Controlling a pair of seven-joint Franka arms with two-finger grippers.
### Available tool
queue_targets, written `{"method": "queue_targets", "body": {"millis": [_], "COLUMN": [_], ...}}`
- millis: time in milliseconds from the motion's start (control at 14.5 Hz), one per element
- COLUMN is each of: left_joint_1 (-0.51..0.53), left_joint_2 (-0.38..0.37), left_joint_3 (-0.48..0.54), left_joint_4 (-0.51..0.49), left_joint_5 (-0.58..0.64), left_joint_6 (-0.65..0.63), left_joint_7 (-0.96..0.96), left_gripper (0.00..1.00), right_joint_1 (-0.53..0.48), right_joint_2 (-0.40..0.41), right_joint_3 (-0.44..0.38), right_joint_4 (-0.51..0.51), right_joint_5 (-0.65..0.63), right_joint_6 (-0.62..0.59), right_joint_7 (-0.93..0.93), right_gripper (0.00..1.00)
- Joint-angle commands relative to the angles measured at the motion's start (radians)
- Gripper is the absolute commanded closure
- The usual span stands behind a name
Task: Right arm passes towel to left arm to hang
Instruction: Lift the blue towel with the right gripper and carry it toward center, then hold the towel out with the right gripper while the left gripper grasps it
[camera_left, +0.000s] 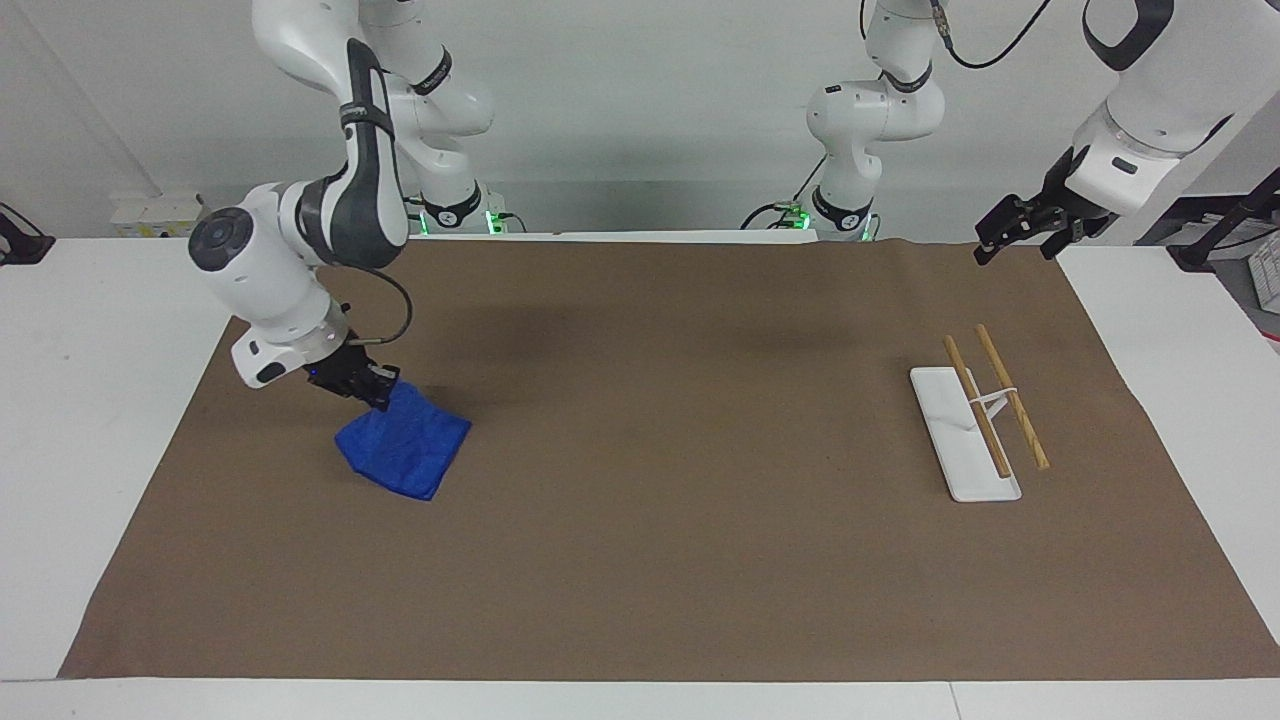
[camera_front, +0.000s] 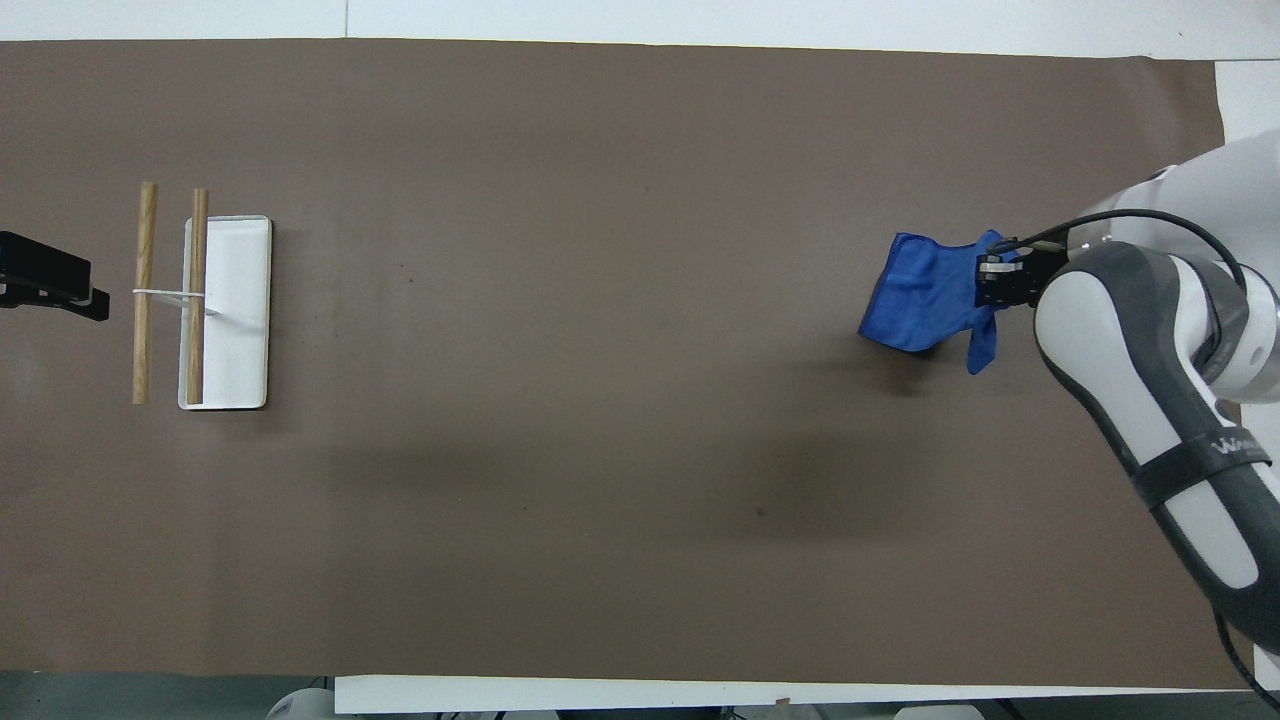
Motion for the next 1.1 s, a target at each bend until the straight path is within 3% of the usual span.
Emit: {"method": "queue_targets", "body": {"millis": [0,138,276,621,897,1034], "left_joint_1": [0.008,0.008,0.008,0.008,0.032,0.021], "left_joint_2": [-0.021,-0.021,-0.021,-0.021,-0.028,-0.03], "left_joint_3": [0.0,0.0,0.0,0.0,0.007,-0.003], "left_joint_4": [-0.026,-0.026,-0.026,-0.026,-0.034,-0.052], "left_joint_5": [-0.01,-0.01,-0.01,-0.01,-0.011,-0.011], "left_joint_6": [0.016,0.016,0.016,0.016,-0.029,0.028], "left_joint_7": [0.004,0.004,0.004,0.004,0.005,-0.135], "left_gripper": [0.0,0.0,0.0,0.0,0.0,0.0], "right_joint_1": [-0.011,-0.011,0.018,0.036,0.06,0.066], "right_joint_2": [0.009,0.017,0.023,0.05,0.073,0.075], "right_joint_3": [0.139,0.232,0.261,0.425,0.493,0.5], "right_joint_4": [0.092,0.138,0.171,0.224,0.239,0.239], "right_joint_5": [0.016,0.129,0.23,0.303,0.361,0.405], "right_joint_6": [-0.072,-0.061,-0.032,0.161,0.324,0.347], "right_joint_7": [0.339,0.544,0.68,1.063,1.245,1.251], "right_gripper": [1.0,1.0,1.0,1.0,1.0,1.0]}}
